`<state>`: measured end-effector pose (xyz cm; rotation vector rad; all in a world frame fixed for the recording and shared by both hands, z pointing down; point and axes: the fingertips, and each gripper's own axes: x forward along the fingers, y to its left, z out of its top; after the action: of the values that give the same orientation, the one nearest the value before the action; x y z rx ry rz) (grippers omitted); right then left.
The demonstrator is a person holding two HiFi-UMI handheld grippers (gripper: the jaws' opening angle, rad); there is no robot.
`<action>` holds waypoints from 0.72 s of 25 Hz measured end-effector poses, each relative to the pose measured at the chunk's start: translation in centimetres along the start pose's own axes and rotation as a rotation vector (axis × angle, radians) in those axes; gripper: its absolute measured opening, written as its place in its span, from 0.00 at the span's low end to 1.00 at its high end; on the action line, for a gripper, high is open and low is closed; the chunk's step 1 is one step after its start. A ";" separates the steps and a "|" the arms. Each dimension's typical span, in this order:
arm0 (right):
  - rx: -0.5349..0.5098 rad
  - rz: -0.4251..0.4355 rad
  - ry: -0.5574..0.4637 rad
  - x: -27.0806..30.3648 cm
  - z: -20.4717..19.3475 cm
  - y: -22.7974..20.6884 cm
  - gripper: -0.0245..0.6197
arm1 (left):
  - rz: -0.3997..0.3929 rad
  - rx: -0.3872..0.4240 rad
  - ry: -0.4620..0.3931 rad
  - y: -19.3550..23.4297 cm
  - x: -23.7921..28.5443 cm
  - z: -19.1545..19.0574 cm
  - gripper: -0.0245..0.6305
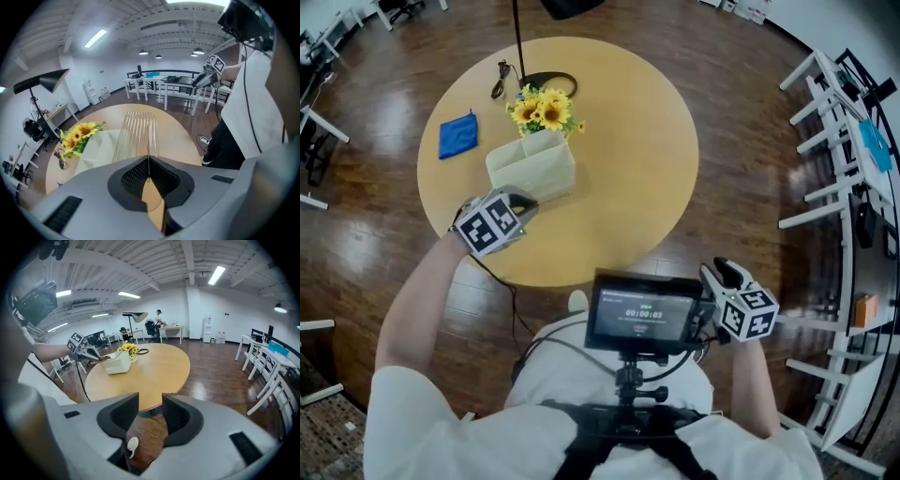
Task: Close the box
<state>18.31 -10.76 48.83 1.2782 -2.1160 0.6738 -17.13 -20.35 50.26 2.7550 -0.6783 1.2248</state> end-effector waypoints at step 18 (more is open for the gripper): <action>0.036 -0.048 -0.011 0.6 0.5 1.2 0.29 | -0.078 -0.126 0.090 7.5 2.4 -3.7 0.04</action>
<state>16.86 -10.95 48.69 1.3509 -2.0840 0.6888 -21.41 -27.18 53.57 2.5816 -0.6114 1.2364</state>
